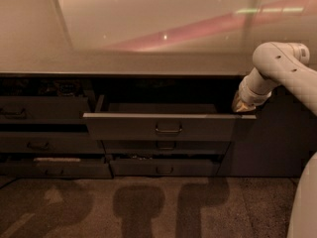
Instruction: Open top drawer
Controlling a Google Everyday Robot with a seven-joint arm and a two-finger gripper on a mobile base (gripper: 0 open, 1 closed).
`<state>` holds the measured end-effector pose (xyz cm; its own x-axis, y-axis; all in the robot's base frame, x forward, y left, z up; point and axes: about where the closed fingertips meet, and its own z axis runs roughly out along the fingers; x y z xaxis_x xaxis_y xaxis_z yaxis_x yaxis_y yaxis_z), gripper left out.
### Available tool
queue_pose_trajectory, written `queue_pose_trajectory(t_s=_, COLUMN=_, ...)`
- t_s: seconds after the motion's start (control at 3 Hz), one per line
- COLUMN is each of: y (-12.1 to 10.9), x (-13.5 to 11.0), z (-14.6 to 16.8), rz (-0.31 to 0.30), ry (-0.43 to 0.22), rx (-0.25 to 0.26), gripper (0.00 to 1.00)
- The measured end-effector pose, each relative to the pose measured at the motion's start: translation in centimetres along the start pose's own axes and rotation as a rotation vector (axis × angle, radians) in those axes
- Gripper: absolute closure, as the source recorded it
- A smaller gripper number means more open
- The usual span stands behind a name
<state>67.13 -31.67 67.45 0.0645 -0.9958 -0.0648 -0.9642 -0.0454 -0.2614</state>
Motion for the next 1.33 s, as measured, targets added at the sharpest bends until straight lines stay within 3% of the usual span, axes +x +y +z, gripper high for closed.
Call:
queue_pose_trajectory(t_s=0.33, y=0.00, x=0.00, z=0.00, rz=0.000, ry=0.000, rx=0.000, gripper=1.00)
queue_pose_trajectory(t_s=1.33, y=0.14, x=-0.10, z=-0.04, rz=0.010, ry=0.015, rx=0.000, gripper=0.34)
